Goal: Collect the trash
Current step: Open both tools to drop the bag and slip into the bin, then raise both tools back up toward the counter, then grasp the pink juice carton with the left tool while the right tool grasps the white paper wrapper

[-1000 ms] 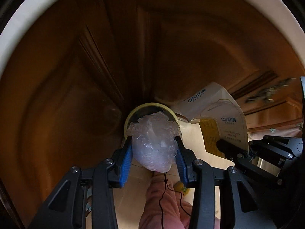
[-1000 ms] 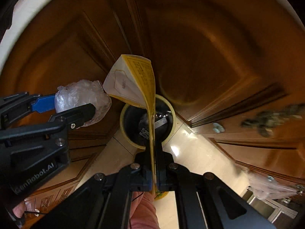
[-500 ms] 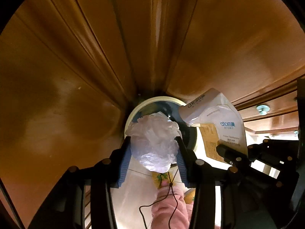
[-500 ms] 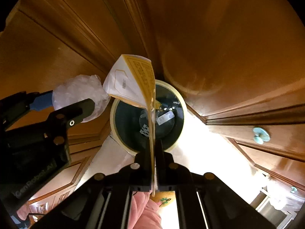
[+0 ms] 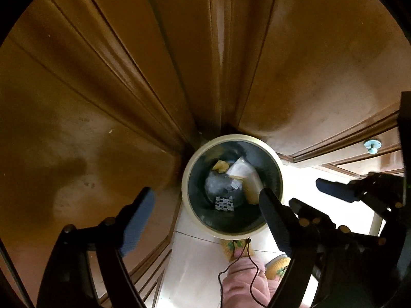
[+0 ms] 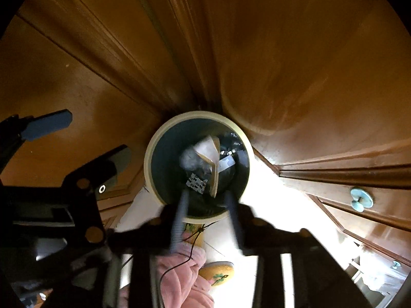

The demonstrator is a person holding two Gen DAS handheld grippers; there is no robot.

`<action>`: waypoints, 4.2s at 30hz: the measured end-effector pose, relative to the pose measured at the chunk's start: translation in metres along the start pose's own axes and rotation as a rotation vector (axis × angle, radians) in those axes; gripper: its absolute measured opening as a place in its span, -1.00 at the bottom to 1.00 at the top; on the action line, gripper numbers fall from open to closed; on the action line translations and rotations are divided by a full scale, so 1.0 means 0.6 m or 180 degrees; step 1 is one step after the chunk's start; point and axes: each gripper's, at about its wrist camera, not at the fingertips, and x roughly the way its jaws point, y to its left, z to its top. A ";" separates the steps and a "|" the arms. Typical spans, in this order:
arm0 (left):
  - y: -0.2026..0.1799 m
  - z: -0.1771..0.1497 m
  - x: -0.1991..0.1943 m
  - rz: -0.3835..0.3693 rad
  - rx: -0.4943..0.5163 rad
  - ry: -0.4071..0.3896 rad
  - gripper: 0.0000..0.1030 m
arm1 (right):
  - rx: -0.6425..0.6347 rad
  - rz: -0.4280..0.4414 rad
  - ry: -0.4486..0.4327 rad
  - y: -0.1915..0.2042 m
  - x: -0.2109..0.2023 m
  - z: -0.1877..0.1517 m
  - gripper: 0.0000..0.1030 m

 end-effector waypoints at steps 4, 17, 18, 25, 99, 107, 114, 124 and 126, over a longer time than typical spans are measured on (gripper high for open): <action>0.007 0.003 -0.001 0.0028 -0.0001 0.0016 0.71 | -0.0007 -0.0005 -0.0018 0.004 -0.009 0.007 -0.14; 0.027 0.001 -0.047 0.0030 -0.0116 0.0039 0.74 | 0.0059 -0.0033 0.0020 -0.009 -0.041 -0.011 -0.14; 0.028 0.000 -0.054 0.0026 -0.0132 0.0040 0.74 | 0.0071 -0.0040 0.0024 -0.011 -0.050 -0.015 -0.14; 0.019 -0.008 -0.130 0.0015 -0.0101 0.0015 0.74 | 0.0165 -0.0061 0.0056 -0.025 -0.121 -0.046 -0.15; -0.388 0.779 -0.551 -0.0201 0.1449 -0.1021 0.58 | 0.1729 0.0869 -0.1114 -0.586 -0.718 0.422 0.00; -0.375 0.806 -0.489 -0.0290 0.1404 -0.0844 0.43 | 0.1749 0.1005 -0.0892 -0.595 -0.637 0.492 0.00; -0.355 0.822 -0.469 -0.0414 0.1351 -0.0791 0.43 | 0.1733 0.1017 -0.0802 -0.589 -0.591 0.534 0.00; -0.346 0.840 -0.456 -0.0498 0.1316 -0.0728 0.41 | 0.1596 0.1003 -0.0870 -0.580 -0.606 0.530 -0.55; -0.348 0.844 -0.455 -0.0487 0.1330 -0.0734 0.41 | 0.1589 0.0938 -0.0885 -0.576 -0.620 0.524 -0.55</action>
